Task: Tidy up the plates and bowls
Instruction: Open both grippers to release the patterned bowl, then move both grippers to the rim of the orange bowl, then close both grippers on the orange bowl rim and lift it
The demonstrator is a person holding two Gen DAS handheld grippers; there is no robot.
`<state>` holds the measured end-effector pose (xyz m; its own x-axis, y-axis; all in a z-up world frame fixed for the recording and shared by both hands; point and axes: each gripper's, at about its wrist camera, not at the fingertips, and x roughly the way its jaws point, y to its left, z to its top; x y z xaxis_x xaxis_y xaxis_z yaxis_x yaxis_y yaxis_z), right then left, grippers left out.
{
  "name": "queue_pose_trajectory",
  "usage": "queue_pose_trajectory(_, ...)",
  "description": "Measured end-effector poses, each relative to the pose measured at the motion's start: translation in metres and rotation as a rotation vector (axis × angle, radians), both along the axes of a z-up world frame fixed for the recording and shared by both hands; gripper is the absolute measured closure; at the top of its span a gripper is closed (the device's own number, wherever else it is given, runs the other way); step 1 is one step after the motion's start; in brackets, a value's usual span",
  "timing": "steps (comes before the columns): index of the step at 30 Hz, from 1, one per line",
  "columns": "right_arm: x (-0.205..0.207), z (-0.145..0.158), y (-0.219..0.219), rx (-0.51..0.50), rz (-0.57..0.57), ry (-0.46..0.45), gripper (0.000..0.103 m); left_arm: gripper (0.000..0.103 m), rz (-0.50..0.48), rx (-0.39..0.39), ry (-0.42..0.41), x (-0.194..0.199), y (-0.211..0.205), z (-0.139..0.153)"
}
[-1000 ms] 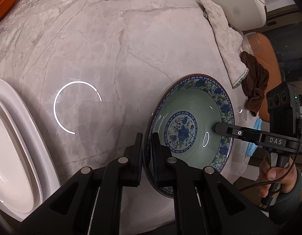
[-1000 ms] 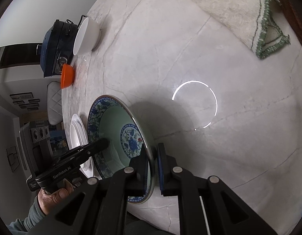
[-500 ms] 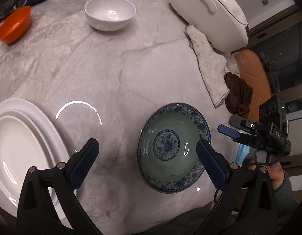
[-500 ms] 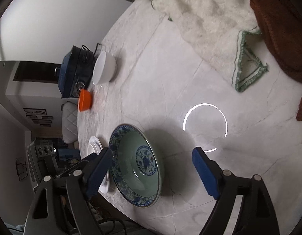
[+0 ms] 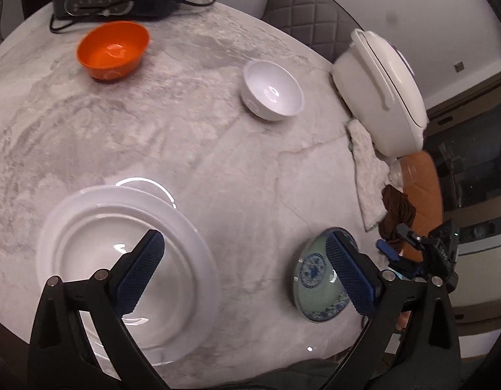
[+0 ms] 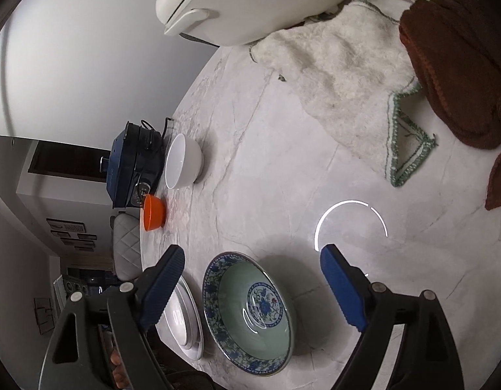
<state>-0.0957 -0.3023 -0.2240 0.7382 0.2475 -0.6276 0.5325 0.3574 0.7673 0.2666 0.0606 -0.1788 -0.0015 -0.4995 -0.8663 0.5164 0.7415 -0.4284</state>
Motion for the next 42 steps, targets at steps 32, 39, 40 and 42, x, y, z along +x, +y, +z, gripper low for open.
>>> queue_pose_trajectory(32,0.43,0.01,0.175,-0.101,0.401,0.089,0.038,0.035,-0.133,0.031,0.033,0.348,0.053,-0.108)
queue_pose_trajectory(39,0.44,-0.016,0.166,-0.022,0.378,0.127,0.04,0.038,-0.128,0.023,0.062,0.357,0.046,-0.128)
queue_pose_trajectory(40,0.441,-0.019,0.165,-0.01,0.377,0.129,0.04,0.038,-0.125,0.014,0.07,0.357,0.045,-0.13)
queue_pose_trajectory(42,0.444,-0.023,0.165,-0.001,0.385,0.136,0.041,0.046,-0.13,0.004,0.085,0.359,0.042,-0.133)
